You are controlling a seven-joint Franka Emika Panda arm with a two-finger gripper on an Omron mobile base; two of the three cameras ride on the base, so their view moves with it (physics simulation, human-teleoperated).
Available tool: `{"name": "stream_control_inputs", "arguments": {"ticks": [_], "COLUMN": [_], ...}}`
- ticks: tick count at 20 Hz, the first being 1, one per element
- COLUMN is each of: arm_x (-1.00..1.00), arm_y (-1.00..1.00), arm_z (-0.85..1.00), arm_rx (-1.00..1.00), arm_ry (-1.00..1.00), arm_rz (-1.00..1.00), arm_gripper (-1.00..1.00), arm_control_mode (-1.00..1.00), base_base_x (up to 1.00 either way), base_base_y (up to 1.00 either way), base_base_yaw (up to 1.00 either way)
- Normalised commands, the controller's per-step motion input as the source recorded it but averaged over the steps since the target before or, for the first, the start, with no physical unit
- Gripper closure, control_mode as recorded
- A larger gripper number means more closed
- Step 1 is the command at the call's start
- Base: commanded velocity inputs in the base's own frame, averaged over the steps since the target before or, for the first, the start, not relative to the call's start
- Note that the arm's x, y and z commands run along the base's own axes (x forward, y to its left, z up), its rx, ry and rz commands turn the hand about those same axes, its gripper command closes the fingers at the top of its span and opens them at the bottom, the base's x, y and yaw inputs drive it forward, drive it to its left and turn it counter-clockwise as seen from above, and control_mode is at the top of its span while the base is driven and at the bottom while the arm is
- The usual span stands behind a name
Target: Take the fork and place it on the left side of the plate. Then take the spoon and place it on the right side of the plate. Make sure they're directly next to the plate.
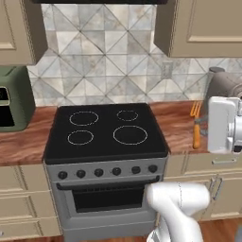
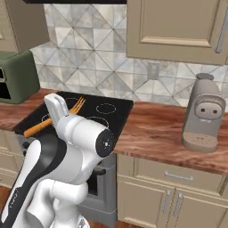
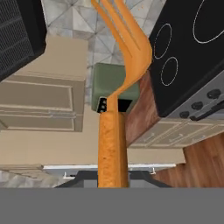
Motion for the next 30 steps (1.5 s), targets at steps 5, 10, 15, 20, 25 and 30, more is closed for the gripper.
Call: {"name": "stream_control_inputs", "arguments": {"ticks": [5,10,15,20,25,30], "arm_x": [0.0,0.0,0.0,0.0,0.0,0.0], "arm_y": [0.0,0.0,0.0,0.0,0.0,0.0], "arm_z": [0.0,0.0,0.0,0.0,0.0,0.0], "arm_rx": [0.0,0.0,0.0,0.0,0.0,0.0], "arm_ry": [0.0,0.0,0.0,0.0,0.0,0.0], "arm_rz": [0.0,0.0,0.0,0.0,0.0,0.0], "arm_gripper": [1.0,1.0,1.0,1.0,1.0,1.0], "arm_control_mode": [1.0,1.0,1.0,1.0,1.0,1.0], "base_base_x": [-0.66,-0.62,-0.58,-0.87,-1.0,-1.0], "base_base_y": [0.99,0.82,0.59,0.16,-0.09,-0.18], "base_base_yaw": [-0.32,-0.47,-0.56,-0.64,-0.55,-0.39]}}
